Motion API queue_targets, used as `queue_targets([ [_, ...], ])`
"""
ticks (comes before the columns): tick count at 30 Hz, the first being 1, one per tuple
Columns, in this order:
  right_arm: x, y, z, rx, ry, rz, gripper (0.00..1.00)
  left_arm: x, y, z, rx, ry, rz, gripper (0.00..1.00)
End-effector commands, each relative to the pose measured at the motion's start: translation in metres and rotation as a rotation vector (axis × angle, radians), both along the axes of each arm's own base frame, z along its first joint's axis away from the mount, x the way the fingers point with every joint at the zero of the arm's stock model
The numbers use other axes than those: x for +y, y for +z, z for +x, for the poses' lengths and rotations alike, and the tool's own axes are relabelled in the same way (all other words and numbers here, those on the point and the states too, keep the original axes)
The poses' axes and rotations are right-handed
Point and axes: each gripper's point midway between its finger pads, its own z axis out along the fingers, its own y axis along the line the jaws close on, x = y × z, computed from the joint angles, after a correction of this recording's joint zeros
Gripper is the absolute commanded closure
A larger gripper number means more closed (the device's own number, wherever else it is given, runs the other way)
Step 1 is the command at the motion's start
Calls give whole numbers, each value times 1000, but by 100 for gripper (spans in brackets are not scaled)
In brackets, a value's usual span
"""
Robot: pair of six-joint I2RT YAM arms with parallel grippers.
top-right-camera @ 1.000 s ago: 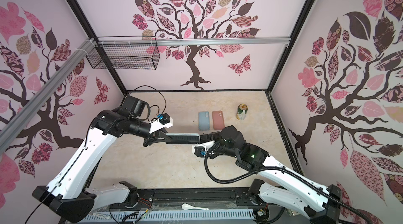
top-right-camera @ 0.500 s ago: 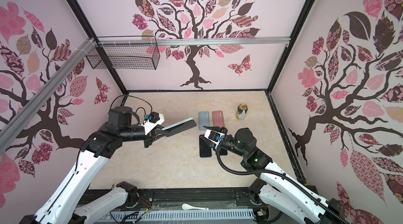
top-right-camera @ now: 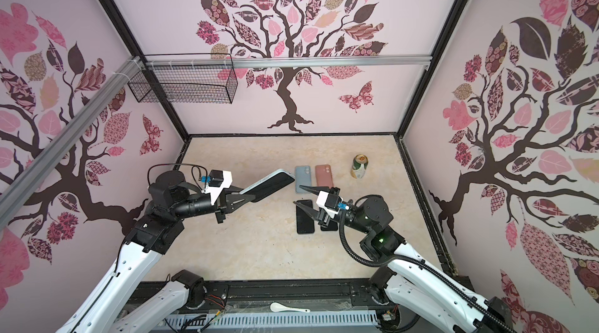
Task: Take the phone out of the phone case
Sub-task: Remove the phone case from the phone.
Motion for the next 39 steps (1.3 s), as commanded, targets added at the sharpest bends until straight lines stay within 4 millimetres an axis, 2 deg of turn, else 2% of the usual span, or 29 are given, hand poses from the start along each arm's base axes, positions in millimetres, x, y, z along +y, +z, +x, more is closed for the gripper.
queue_targets([
  [1, -7, 30, -9, -58, 14, 76, 54, -3, 15, -8, -46, -62, -44, 100],
  [8, -9, 41, -12, -74, 24, 109, 54, -6, 15, -12, -34, -101, -44, 100],
  [23, -4, 35, -9, -50, 38, 84, 54, -7, 18, -19, -34, -144, -45, 100],
  [39, 5, 36, -20, -28, 142, 74, 55, -9, 16, -23, -13, -184, -37, 100],
])
